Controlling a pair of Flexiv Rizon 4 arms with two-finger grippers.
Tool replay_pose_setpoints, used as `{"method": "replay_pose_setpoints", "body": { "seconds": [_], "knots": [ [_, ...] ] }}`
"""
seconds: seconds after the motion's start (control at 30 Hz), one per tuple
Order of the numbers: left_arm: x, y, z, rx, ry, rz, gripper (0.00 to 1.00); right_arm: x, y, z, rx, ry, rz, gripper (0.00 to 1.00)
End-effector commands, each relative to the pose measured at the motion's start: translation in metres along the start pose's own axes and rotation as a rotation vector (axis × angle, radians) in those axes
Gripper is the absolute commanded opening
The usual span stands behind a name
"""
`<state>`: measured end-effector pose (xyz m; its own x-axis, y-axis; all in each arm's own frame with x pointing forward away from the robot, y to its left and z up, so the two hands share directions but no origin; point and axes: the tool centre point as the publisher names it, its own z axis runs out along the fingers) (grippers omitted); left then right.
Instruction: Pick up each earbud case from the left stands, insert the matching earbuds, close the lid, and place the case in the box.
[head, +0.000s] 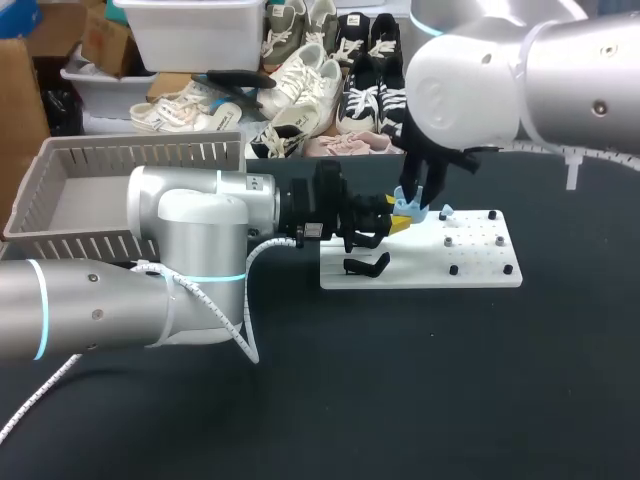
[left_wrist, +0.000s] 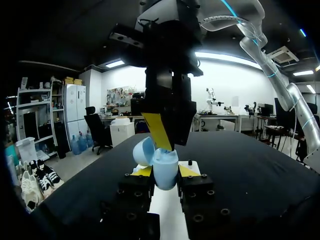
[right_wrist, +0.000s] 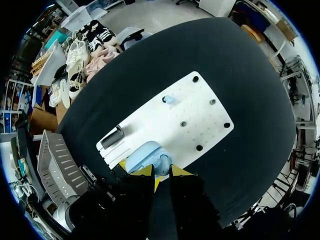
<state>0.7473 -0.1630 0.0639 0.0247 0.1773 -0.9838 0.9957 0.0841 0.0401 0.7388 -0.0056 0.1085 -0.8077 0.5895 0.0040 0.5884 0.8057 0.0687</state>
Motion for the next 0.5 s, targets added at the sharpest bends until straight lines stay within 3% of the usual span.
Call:
{"method": "replay_pose_setpoints", "body": {
  "seconds": [0.03, 0.33, 0.43, 0.5],
  "knots": [
    [0.0004, -0.0008, 0.0000, -0.004, -0.003, 0.001, 0.00, 0.0002, 0.0024, 0.0016, 0.006, 0.005, 0.000, 0.00],
    [0.0004, -0.0008, 0.0000, -0.004, -0.003, 0.001, 0.00, 0.0020, 0.0018, -0.0001, 0.013, -0.004, -0.002, 0.00],
    [0.0004, -0.0008, 0.0000, -0.004, -0.003, 0.001, 0.00, 0.0022, 0.0013, -0.0005, 0.011, -0.003, -0.003, 0.18],
    [0.0004, -0.0008, 0.0000, -0.004, -0.003, 0.001, 0.00, 0.0026, 0.0010, -0.0007, 0.009, -0.002, -0.004, 0.21]
  ]
}}
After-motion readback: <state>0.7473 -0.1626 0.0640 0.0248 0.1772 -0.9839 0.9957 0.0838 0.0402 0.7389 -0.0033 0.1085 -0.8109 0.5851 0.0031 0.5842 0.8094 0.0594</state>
